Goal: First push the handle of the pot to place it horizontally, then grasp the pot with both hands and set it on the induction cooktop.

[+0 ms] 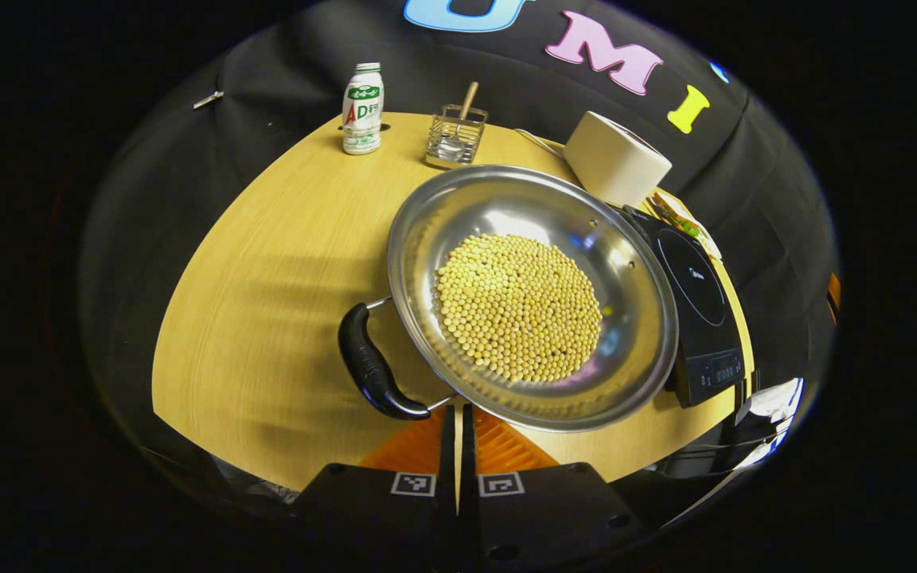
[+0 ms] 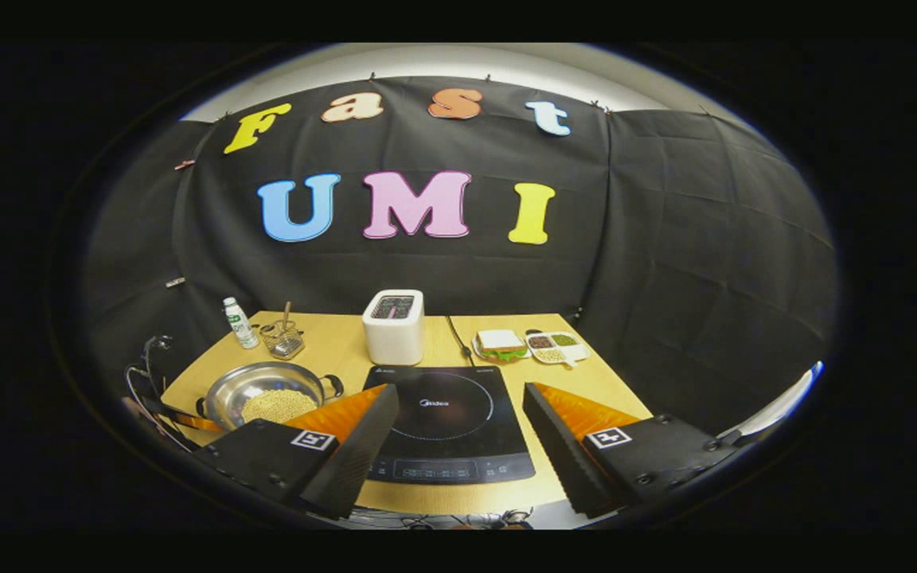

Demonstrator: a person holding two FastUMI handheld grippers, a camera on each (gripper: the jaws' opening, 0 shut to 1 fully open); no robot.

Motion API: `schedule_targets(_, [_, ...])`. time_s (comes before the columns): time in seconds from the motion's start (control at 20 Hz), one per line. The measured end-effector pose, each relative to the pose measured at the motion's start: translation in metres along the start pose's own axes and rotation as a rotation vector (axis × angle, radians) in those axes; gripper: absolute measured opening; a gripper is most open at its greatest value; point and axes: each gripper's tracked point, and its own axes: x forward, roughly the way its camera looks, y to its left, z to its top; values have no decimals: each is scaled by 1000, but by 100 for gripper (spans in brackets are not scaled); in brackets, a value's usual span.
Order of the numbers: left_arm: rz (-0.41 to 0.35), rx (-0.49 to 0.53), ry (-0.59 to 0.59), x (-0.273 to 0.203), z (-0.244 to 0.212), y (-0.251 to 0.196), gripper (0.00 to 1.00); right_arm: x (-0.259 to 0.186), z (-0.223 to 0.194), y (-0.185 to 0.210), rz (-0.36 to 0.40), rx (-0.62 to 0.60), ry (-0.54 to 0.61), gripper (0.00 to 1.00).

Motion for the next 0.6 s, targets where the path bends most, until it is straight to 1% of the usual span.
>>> schedule_targets(0.05, [13, 2, -2, 1, 4, 6, 5, 1, -1, 1, 0, 1, 4, 98])
schedule_targets(0.2, [41, -5, -11, 5, 19, 24, 5, 6, -2, 11, 6, -11, 9, 98])
schedule_targets(0.35, [50, -33, -26, 10, 34, 40, 5, 13, -7, 23, 25, -21, 30, 98])
schedule_targets(0.6, [76, -48, -60, 17, 62, 61, 5, 15, -16, 23, 13, -41, 70, 98])
